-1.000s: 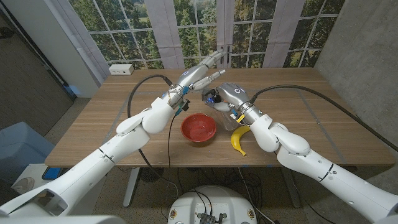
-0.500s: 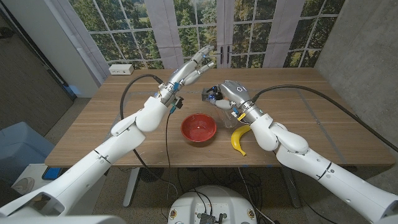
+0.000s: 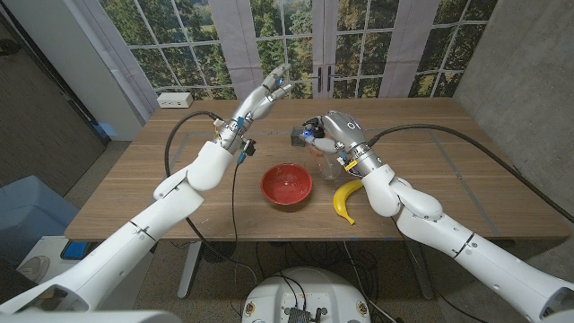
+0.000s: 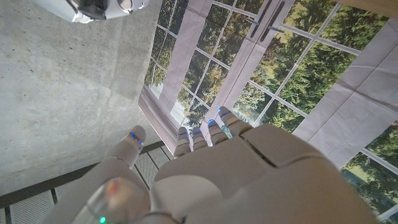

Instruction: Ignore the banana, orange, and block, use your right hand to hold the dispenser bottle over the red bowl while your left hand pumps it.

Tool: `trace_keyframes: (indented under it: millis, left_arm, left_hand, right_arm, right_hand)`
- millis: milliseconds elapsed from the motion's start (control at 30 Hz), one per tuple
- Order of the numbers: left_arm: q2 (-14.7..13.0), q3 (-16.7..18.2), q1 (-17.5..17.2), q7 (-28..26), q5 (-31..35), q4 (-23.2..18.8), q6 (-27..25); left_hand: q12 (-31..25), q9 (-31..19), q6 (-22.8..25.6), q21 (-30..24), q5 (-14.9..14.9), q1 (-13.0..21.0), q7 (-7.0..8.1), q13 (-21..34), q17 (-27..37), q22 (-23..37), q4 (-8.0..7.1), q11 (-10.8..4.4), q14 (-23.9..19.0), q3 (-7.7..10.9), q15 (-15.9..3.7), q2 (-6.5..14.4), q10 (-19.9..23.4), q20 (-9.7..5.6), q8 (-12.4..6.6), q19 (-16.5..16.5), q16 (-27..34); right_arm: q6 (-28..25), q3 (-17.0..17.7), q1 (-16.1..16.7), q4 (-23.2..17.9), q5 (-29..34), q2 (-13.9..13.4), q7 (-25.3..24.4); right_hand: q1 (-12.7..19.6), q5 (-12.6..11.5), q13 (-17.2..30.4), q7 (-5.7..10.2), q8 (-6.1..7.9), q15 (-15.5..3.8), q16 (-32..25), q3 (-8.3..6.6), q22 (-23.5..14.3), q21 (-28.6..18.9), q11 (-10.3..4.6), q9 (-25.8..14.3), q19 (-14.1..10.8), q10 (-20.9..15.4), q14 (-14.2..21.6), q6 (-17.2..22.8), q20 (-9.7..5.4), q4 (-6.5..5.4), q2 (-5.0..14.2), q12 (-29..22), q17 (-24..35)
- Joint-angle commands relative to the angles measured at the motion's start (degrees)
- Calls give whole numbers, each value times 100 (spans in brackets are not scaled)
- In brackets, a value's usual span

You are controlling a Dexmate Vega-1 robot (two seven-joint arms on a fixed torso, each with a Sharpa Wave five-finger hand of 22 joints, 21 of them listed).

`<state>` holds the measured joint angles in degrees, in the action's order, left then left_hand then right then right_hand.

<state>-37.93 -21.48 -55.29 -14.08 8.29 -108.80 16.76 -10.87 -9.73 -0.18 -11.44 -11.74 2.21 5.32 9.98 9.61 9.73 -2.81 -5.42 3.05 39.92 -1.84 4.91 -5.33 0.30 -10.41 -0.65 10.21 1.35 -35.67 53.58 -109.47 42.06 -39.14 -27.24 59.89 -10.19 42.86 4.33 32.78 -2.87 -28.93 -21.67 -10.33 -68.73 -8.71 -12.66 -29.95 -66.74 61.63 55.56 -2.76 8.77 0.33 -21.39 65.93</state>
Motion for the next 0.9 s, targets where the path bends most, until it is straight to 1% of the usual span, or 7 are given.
trace_keyframes:
  millis: [33,267,333,400,600,667,900]
  left_arm:
    - [13,192,-181,21,-757,91,-34]
    - [-3,290,-270,118,-1214,169,-61]
    - [12,324,-290,147,-1379,212,-23]
    - [7,351,-306,202,-1546,239,-18]
    - [8,390,-361,169,-1697,289,-28]
    - [18,406,-388,153,-1757,316,-17]
    - [19,460,-452,169,-2002,381,11]
  left_hand:
    - [-46,-9,33,-28,23,-9,3,15,1,20,42,-32,-19,7,-164,192,44,-8,-18,-48,22]
    - [-43,-8,45,-30,24,-11,12,15,2,20,51,-30,-17,3,-166,184,47,-9,-16,-67,15]
    - [-42,-8,44,-30,25,-11,25,15,2,21,54,-30,-18,2,-166,182,48,-10,-14,-71,13]
    - [-42,-8,44,-30,25,-11,27,15,2,21,56,-29,-20,1,-165,180,51,-7,-13,-75,13]
    - [-44,-8,51,-49,26,-15,30,14,3,23,66,-7,-46,-3,-164,175,68,24,-9,-146,15]
    - [-45,-7,54,-51,26,-16,33,14,4,23,68,-6,-46,-4,-166,173,73,27,-9,-154,14]
    - [-44,-7,65,-53,27,-18,45,14,3,25,81,1,-55,-11,-173,161,84,22,-7,-182,11]
  right_arm:
    - [274,81,-49,430,-307,256,-597]
    - [409,134,-95,620,-561,360,-763]
    - [415,120,-111,707,-476,422,-967]
    - [426,146,-134,720,-612,426,-883]
    - [420,150,-180,924,-598,556,-1207]
    - [381,170,-192,900,-699,542,-1098]
    - [276,153,-273,1099,-734,632,-1237]
  right_hand:
    - [483,-30,26,34,-17,-1013,22,29,-9,-26,-43,-11,48,9,853,48,-856,14,439,15,29]
    - [482,-31,20,49,-31,-1015,38,34,-9,-37,-38,-15,49,-5,852,39,-855,16,435,33,36]
    - [482,-31,29,44,-32,-1014,46,35,-9,-40,-42,-16,48,4,851,43,-854,15,438,36,33]
    - [483,-32,36,48,-34,-1014,42,35,-9,-42,-49,-16,49,6,856,42,-855,17,437,36,39]
    - [487,-32,35,45,-37,-1015,48,35,-8,-48,-52,-18,50,-6,862,51,-855,18,440,44,45]
    - [486,-32,28,41,-38,-1014,53,37,-8,-51,-49,-19,49,-3,862,58,-854,19,438,55,46]
    - [486,-32,46,37,-54,-1014,64,40,-7,-58,-39,-21,54,-8,868,45,-855,19,439,59,51]
